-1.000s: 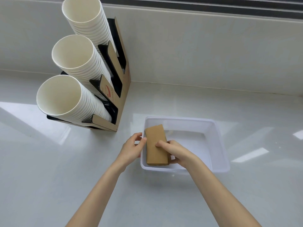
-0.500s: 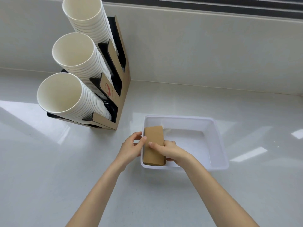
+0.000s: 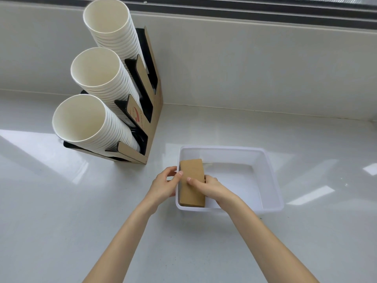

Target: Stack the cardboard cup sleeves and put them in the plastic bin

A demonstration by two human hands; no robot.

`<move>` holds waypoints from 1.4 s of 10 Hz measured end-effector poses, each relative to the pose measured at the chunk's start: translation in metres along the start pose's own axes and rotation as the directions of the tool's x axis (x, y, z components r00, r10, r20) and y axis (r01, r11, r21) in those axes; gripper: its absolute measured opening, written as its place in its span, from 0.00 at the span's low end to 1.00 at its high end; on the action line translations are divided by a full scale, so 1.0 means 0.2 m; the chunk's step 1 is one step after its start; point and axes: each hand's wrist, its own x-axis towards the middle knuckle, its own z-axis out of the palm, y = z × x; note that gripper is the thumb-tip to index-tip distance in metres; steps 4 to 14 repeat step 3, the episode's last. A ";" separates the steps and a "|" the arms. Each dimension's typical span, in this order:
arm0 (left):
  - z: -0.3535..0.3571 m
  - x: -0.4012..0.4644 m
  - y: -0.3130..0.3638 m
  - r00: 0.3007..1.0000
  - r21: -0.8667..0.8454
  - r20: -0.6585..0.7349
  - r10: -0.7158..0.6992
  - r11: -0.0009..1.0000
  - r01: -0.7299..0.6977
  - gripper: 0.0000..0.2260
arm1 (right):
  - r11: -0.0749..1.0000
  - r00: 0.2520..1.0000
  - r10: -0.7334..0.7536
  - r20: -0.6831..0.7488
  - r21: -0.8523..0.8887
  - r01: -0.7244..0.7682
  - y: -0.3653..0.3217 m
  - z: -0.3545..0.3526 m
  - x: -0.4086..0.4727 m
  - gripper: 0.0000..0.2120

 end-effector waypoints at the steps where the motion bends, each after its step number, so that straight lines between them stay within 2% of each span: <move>1: -0.01 0.01 0.01 1.000 0.032 0.011 -0.012 0.999 0.012 0.20 | 0.998 0.999 -0.048 0.009 -0.027 0.048 -0.01 -0.06 -0.04 0.33; 2: -0.01 0.01 0.02 1.000 0.102 0.007 0.011 0.995 -0.012 0.22 | 0.994 0.997 -0.071 -0.031 -0.081 0.068 -0.01 -0.10 -0.06 0.33; 3: -0.01 -0.02 0.06 0.996 0.185 -0.045 0.074 0.981 -0.065 0.22 | 0.975 0.990 -0.107 -0.096 -0.207 0.085 -0.05 -0.11 -0.15 0.34; 14: -0.01 -0.02 0.06 0.996 0.185 -0.045 0.074 0.981 -0.065 0.22 | 0.975 0.990 -0.107 -0.096 -0.207 0.085 -0.05 -0.11 -0.15 0.34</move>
